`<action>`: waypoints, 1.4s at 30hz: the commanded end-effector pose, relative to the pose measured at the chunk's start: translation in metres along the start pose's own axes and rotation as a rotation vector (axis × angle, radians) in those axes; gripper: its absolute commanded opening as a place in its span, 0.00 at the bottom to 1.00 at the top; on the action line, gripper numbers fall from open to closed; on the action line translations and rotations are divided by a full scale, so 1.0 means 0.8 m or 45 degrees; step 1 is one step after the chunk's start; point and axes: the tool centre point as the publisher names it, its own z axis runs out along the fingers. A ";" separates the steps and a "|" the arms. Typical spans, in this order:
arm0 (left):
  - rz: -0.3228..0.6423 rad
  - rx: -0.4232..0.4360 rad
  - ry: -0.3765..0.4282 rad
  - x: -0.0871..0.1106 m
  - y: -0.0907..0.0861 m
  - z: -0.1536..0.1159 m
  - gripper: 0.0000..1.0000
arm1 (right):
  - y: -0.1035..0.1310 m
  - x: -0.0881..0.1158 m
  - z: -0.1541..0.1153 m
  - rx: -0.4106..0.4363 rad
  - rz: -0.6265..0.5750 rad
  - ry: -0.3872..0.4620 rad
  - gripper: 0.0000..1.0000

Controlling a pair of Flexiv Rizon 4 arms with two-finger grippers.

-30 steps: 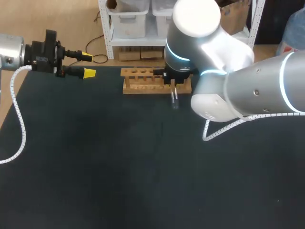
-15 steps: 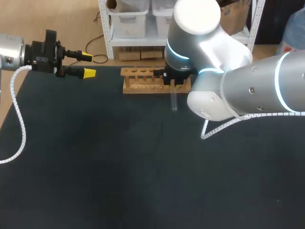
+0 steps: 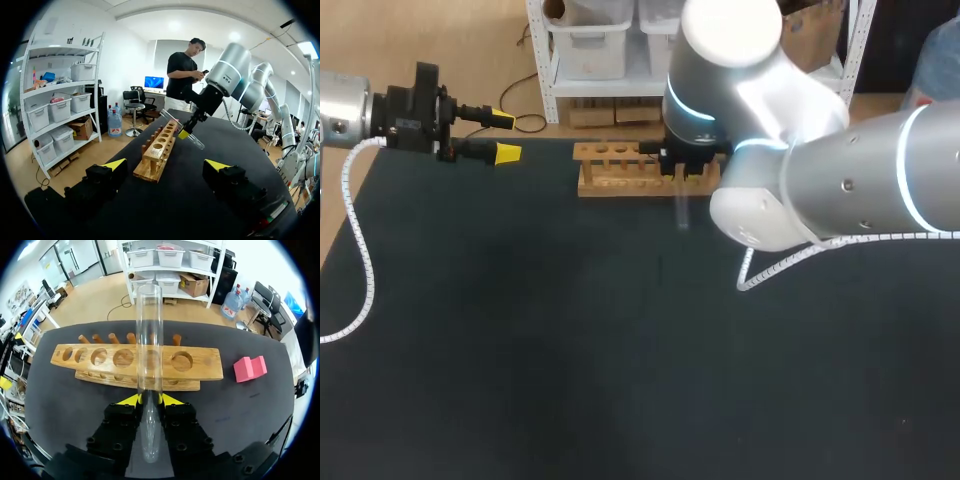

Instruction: Grasp the test tube, adjust it, and insert it.

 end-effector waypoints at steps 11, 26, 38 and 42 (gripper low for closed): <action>0.004 -0.001 -0.003 0.001 0.000 0.000 1.00 | -0.019 0.016 -0.079 0.068 0.037 -0.084 0.00; 0.004 -0.001 -0.003 0.001 0.000 0.000 1.00 | -0.027 0.034 -0.142 0.084 0.028 -0.127 0.00; 0.004 -0.001 -0.003 0.001 0.000 0.000 1.00 | -0.028 0.036 -0.154 0.099 0.001 -0.157 0.00; 0.004 -0.001 -0.003 0.001 0.000 0.000 1.00 | -0.028 0.036 -0.154 0.099 0.001 -0.157 0.00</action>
